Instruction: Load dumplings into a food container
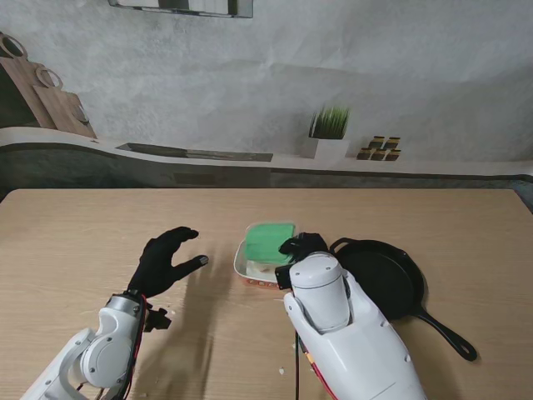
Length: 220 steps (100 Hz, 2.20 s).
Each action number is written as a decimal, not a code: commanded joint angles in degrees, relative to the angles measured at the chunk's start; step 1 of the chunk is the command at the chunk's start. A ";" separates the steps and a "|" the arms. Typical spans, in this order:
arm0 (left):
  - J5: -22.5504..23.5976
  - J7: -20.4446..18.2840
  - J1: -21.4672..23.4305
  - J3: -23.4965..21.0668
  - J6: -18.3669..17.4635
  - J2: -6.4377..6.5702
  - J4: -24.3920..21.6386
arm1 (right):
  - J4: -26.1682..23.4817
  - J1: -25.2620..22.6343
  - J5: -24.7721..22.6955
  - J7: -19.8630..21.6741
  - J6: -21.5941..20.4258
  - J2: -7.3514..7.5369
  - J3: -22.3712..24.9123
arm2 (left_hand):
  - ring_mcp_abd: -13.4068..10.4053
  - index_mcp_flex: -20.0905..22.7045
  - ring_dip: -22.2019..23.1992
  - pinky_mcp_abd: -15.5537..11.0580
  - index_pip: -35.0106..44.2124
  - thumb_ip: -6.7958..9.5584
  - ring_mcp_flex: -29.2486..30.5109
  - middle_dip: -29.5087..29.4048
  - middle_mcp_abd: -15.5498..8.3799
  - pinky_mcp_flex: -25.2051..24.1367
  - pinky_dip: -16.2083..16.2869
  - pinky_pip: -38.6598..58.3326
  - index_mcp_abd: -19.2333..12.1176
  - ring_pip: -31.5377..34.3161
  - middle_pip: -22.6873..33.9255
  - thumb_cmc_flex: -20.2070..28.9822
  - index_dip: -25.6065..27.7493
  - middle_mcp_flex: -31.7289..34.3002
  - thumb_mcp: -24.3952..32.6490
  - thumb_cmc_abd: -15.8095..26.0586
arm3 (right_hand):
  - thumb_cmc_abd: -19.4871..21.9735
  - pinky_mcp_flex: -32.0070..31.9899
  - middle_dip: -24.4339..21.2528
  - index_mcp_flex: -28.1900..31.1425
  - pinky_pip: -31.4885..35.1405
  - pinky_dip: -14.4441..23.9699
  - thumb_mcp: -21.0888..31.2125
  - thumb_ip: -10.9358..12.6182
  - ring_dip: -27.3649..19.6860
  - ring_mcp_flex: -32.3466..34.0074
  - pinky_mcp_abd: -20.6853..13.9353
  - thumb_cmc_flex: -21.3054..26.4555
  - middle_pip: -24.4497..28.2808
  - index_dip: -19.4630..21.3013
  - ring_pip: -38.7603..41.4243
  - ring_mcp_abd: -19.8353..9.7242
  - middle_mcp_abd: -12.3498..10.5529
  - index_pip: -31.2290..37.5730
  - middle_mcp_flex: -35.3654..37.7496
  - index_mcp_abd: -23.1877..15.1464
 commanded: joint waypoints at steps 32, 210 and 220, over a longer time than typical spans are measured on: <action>0.00 -0.99 -0.17 -0.03 0.12 -0.19 0.25 | -2.12 -1.64 0.65 1.67 1.16 -0.49 0.36 | -0.45 -2.13 -0.08 -1.10 -0.74 1.95 -1.93 -0.61 1.01 -0.97 0.81 -0.64 0.54 -1.02 -0.94 1.14 -0.58 -1.79 -1.39 1.98 | 1.02 1.17 0.34 1.20 4.81 2.14 5.75 -0.06 1.41 2.70 0.33 4.37 2.40 0.49 2.94 3.79 -0.13 1.75 1.79 -1.22; 0.89 -1.70 -0.41 -0.45 0.13 0.09 0.71 | -2.51 -4.07 -40.80 36.97 12.13 -1.99 4.59 | -0.32 0.43 -0.06 -0.94 0.16 2.38 -1.86 -0.66 1.24 -0.97 0.82 -0.64 -1.51 -1.10 -1.00 3.17 -0.19 -1.60 1.75 -1.32 | 17.49 -39.32 -7.49 -36.01 -9.46 12.21 -17.25 7.64 5.72 -55.99 -15.65 -15.75 -22.03 -0.18 -13.94 -2.53 -4.34 -43.84 -47.56 0.98; 1.33 -1.94 -0.52 -0.46 0.32 0.18 0.78 | -3.12 -3.98 -40.76 36.71 12.12 0.06 3.26 | -0.12 1.10 0.13 -0.81 0.31 2.30 -1.31 -0.57 1.33 -0.91 0.78 -0.66 -1.44 -0.67 -0.71 3.50 -0.08 -0.58 2.52 -1.46 | 18.33 -41.23 -9.11 -36.03 -8.95 14.10 -18.27 7.69 5.01 -59.75 -18.78 -15.75 -26.48 2.81 -15.21 -4.27 -5.11 -46.64 -47.26 0.43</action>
